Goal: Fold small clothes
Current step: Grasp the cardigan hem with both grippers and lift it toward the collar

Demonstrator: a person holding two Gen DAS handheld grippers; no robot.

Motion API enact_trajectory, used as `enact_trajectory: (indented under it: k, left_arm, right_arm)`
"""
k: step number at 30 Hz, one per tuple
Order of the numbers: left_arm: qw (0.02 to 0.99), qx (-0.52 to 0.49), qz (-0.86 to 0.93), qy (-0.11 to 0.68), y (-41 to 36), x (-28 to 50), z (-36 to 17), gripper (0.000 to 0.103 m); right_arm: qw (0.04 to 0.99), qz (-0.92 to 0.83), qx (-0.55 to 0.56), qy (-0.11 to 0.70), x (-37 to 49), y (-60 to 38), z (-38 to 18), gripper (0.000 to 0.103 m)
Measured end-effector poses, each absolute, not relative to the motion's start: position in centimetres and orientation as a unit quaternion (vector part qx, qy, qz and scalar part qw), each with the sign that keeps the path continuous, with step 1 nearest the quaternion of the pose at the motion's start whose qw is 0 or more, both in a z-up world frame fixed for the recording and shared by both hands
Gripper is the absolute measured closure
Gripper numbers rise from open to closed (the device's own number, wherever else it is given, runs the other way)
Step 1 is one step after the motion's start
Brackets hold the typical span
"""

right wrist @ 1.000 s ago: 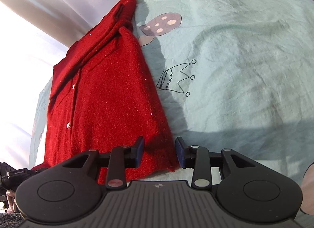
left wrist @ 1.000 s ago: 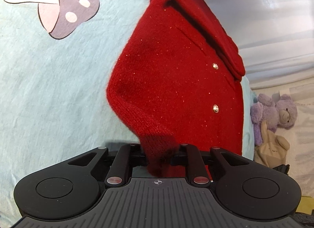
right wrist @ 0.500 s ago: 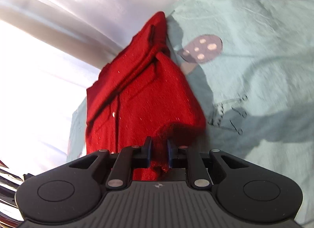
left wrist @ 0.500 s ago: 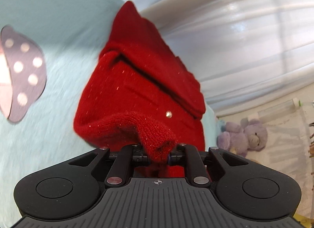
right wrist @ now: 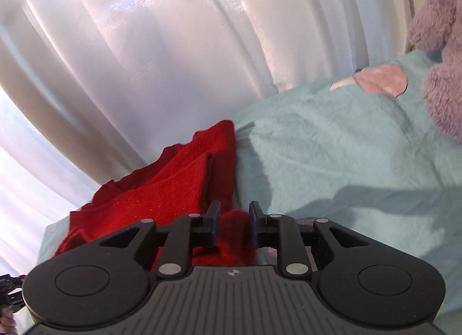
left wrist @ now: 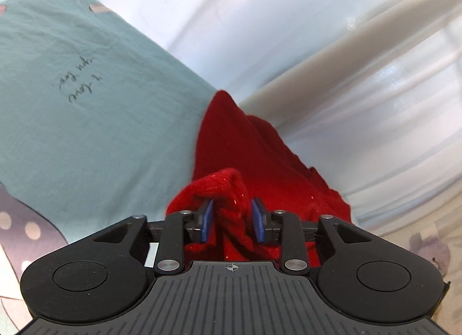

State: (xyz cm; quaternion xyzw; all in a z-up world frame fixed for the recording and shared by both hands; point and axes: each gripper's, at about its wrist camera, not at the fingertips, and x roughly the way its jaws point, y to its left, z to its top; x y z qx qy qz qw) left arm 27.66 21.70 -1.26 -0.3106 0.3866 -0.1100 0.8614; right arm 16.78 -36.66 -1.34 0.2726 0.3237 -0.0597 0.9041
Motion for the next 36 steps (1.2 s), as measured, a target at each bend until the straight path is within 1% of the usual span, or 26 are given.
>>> enact_trajectory:
  k: [1, 3, 5, 7, 8, 10, 12, 13, 14, 15, 16, 17, 18, 19, 20, 21, 22, 24, 28, 32, 34, 36]
  left_arm:
    - [0.865, -0.311, -0.109, 0.378, 22.2, 27.3, -1.3, 0.053]
    - [0.866, -0.321, -0.123, 0.364, 23.1, 26.8, -1.8, 0.033]
    - [0.863, -0.313, -0.137, 0.372, 23.4, 26.8, -3.1, 0.024]
    - [0.863, -0.286, -0.140, 0.392, 22.9, 27.2, -4.4, 0.023]
    - [0.864, -0.272, -0.142, 0.400, 22.5, 27.6, -5.0, 0.022]
    - [0.868, -0.254, -0.135, 0.405, 22.1, 28.4, -5.9, 0.022]
    - [0.863, -0.267, -0.144, 0.404, 22.0, 29.1, -6.4, 0.023]
    - [0.859, -0.278, -0.149, 0.403, 21.9, 29.3, -6.7, 0.025]
    - [0.858, -0.284, -0.147, 0.402, 21.8, 29.5, -6.9, 0.031]
    - [0.858, -0.287, -0.142, 0.401, 21.7, 29.7, -7.0, 0.047]
    - [0.858, -0.290, -0.138, 0.402, 21.6, 29.8, -7.1, 0.056]
    - [0.857, -0.291, -0.132, 0.405, 21.6, 29.9, -7.1, 0.069]
    - [0.857, -0.291, -0.127, 0.406, 21.6, 29.9, -7.0, 0.078]
    - [0.861, -0.286, -0.127, 0.402, 21.5, 29.7, -6.8, 0.083]
    - [0.866, -0.275, -0.124, 0.398, 21.2, 29.5, -6.5, 0.088]
    - [0.871, -0.265, -0.118, 0.397, 21.2, 29.2, -6.0, 0.090]
    - [0.874, -0.260, -0.116, 0.393, 21.0, 29.1, -5.6, 0.091]
    - [0.882, -0.256, -0.127, 0.375, 20.9, 28.1, -4.1, 0.091]
    - [0.905, -0.233, -0.159, 0.319, 19.7, 26.8, 0.5, 0.092]
    - [0.927, -0.211, -0.179, 0.255, 18.6, 27.3, 5.1, 0.092]
    - [0.935, -0.202, -0.170, 0.237, 18.3, 28.7, 6.0, 0.092]
    - [0.936, -0.200, -0.158, 0.243, 18.1, 30.9, 5.4, 0.092]
  right_arm:
    - [0.908, -0.066, 0.265, 0.317, 16.5, -37.0, -1.5, 0.067]
    - [0.915, -0.057, 0.258, 0.305, 16.0, -37.5, -1.8, 0.056]
    - [0.913, -0.025, 0.248, 0.322, 16.0, -37.7, -2.7, 0.051]
    - [0.910, 0.001, 0.235, 0.341, 16.3, -37.3, -3.7, 0.047]
    - [0.910, 0.009, 0.226, 0.349, 16.6, -37.0, -4.1, 0.043]
    - [0.914, 0.020, 0.202, 0.352, 17.3, -36.3, -4.6, 0.041]
    - [0.916, 0.029, 0.186, 0.353, 18.1, -35.7, -4.7, 0.041]
    - [0.918, 0.032, 0.178, 0.353, 18.7, -35.3, -4.7, 0.041]
    - [0.919, 0.034, 0.173, 0.352, 19.1, -35.1, -4.7, 0.041]
    - [0.920, 0.037, 0.167, 0.353, 19.5, -34.8, -4.7, 0.042]
    - [0.922, 0.038, 0.160, 0.351, 19.9, -34.5, -4.7, 0.044]
    - [0.923, 0.037, 0.154, 0.351, 20.1, -34.3, -4.6, 0.051]
    - [0.924, 0.038, 0.149, 0.351, 20.3, -34.2, -4.6, 0.062]
    - [0.924, 0.042, 0.145, 0.351, 20.4, -34.0, -4.6, 0.068]
    - [0.926, 0.046, 0.141, 0.348, 20.3, -33.7, -4.5, 0.079]
    - [0.928, 0.046, 0.132, 0.345, 20.2, -33.4, -4.4, 0.092]
    - [0.932, 0.043, 0.117, 0.341, 20.0, -33.0, -4.2, 0.094]
    - [0.939, 0.035, 0.083, 0.332, 19.6, -32.0, -3.7, 0.095]
    - [0.952, 0.048, 0.065, 0.294, 18.2, -30.9, -1.2, 0.095]
    - [0.971, 0.057, 0.055, 0.227, 17.6, -30.1, 3.1, 0.096]
    - [0.977, 0.048, 0.055, 0.201, 18.1, -30.1, 4.4, 0.095]
    - [0.980, 0.034, 0.052, 0.187, 19.3, -30.3, 4.9, 0.095]
